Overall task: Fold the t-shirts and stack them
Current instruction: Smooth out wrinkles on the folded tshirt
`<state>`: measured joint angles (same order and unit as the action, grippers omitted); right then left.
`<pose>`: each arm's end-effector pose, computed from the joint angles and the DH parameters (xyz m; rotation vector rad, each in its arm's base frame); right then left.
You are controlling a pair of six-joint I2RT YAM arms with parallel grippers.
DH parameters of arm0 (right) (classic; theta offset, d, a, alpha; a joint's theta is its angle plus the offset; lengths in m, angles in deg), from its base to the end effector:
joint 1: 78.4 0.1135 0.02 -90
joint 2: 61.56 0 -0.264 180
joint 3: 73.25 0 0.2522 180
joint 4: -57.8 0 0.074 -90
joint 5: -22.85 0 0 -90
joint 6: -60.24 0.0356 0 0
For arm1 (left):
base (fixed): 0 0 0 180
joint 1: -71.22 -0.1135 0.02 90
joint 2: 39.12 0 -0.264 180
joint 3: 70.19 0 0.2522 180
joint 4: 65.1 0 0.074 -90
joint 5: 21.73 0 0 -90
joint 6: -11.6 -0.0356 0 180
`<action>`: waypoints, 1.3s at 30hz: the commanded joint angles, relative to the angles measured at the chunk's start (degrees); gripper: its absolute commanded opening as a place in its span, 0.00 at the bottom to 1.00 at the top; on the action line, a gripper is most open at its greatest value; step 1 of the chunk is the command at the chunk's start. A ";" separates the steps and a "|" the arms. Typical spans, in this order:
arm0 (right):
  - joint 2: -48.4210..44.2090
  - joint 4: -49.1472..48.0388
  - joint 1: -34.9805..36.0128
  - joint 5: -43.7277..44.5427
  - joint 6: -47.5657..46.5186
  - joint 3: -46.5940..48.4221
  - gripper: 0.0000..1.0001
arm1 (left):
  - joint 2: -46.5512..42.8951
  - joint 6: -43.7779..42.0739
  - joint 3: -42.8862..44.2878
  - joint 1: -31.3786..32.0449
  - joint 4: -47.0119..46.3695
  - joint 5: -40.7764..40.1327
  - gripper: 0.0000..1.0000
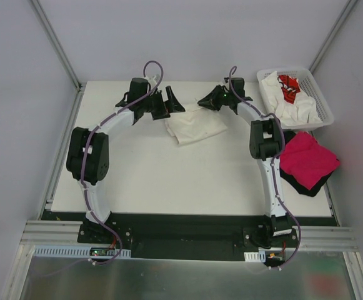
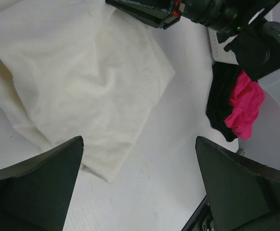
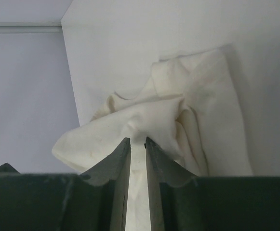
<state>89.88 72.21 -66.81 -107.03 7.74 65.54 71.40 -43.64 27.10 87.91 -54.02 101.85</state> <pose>0.5716 0.1405 0.1384 0.0164 2.1527 1.2279 0.4278 -0.1488 0.2604 0.0732 2.1087 -1.1433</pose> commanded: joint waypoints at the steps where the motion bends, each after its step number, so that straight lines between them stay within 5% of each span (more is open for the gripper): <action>1: 2.80 1.01 -1.75 1.64 -0.49 7.31 0.22 | -6.01 -2.33 -1.08 1.15 -0.05 2.80 0.99; 4: 1.59 0.41 -2.80 0.77 -0.93 7.16 0.25 | -6.28 -2.16 -1.52 1.42 -0.05 3.76 0.99; 12: -24.31 -3.72 -2.81 0.95 -8.57 -24.01 0.28 | -5.76 -1.98 -2.05 1.95 -0.14 3.77 0.99; 18: -31.28 -1.79 -1.58 -0.72 -10.69 -30.28 0.30 | -5.40 -2.24 -1.70 2.30 -0.14 3.33 0.99; 28: -31.74 -13.37 1.23 -3.62 -3.76 -42.32 0.31 | -2.24 -1.37 0.58 2.56 -0.31 3.86 0.99; 39: -16.54 -20.24 2.91 -4.85 6.88 -35.39 0.37 | 1.46 -1.37 6.74 2.38 0.66 7.02 0.99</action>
<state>69.24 56.71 -63.92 -110.09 9.31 26.27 73.12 -44.75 30.07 90.01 -53.16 105.74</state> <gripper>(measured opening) 0.343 0.992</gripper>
